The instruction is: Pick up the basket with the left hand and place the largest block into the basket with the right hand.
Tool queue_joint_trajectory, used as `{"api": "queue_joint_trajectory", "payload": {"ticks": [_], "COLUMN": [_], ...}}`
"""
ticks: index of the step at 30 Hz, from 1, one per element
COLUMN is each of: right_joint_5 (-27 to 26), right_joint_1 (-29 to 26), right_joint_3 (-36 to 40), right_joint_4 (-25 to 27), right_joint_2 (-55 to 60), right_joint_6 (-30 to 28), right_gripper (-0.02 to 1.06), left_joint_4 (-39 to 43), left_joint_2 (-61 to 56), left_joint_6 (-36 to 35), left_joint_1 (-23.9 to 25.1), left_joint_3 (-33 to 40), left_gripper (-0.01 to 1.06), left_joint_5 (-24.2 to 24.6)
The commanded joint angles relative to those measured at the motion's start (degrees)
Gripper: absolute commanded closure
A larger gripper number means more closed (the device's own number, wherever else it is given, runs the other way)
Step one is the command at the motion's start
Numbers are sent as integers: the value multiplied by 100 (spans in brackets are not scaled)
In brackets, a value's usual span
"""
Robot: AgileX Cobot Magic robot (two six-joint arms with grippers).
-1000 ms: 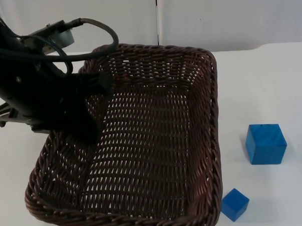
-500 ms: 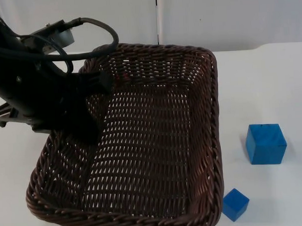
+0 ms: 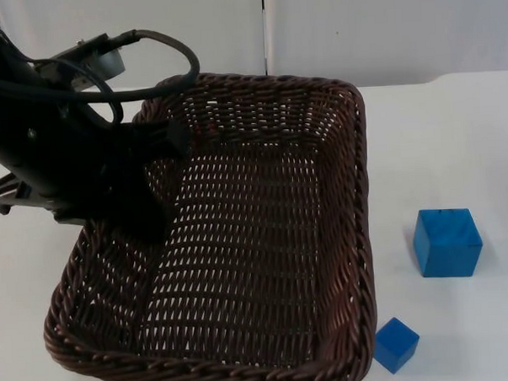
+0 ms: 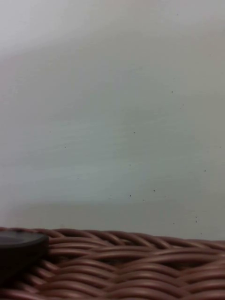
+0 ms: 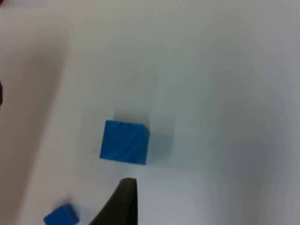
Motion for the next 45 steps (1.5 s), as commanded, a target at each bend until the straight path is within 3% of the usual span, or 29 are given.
{"api": "queue_joint_trajectory", "payload": {"ticks": [1,10,14,19,24,25,27,32,39,45], "right_joint_5": [55,275,300,-170,-678,-678,-952,-1548,-2113,-2154], "right_joint_1": [-20,41,458,1180,1899,1899,2118,2271,2320,2310], "right_joint_3": [-40,-40,-40,-40,-40,-40,-40,-40,-40,-40], "right_joint_4": [163,509,287,222,-1064,-1064,-1561,-1692,-1703,-2564], "right_joint_2": [127,789,1040,1432,2028,2028,2337,2738,3223,3596], "right_joint_6": [-88,-130,-130,84,1652,1652,2367,2812,2984,3858], "right_gripper": [-1,-1,-1,-1,0,0,0,0,6,11], "left_joint_4": [-182,-182,-182,-182,-182,-182,-182,-182,-182,-182], "left_joint_2": [-51,-51,-51,-51,-51,-51,-51,-51,-51,-51], "left_joint_6": [-34,-34,-34,-34,-34,-34,-34,-34,-34,-34], "left_joint_1": [-39,-39,-39,-39,-39,-39,-39,-39,-39,-39], "left_joint_3": [-54,-54,-54,-54,-54,-54,-54,-54,-54,-54], "left_gripper": [105,105,105,105,105,105,105,105,105,105], "left_joint_5": [35,35,35,48,48,48,48,48,48,48]}}
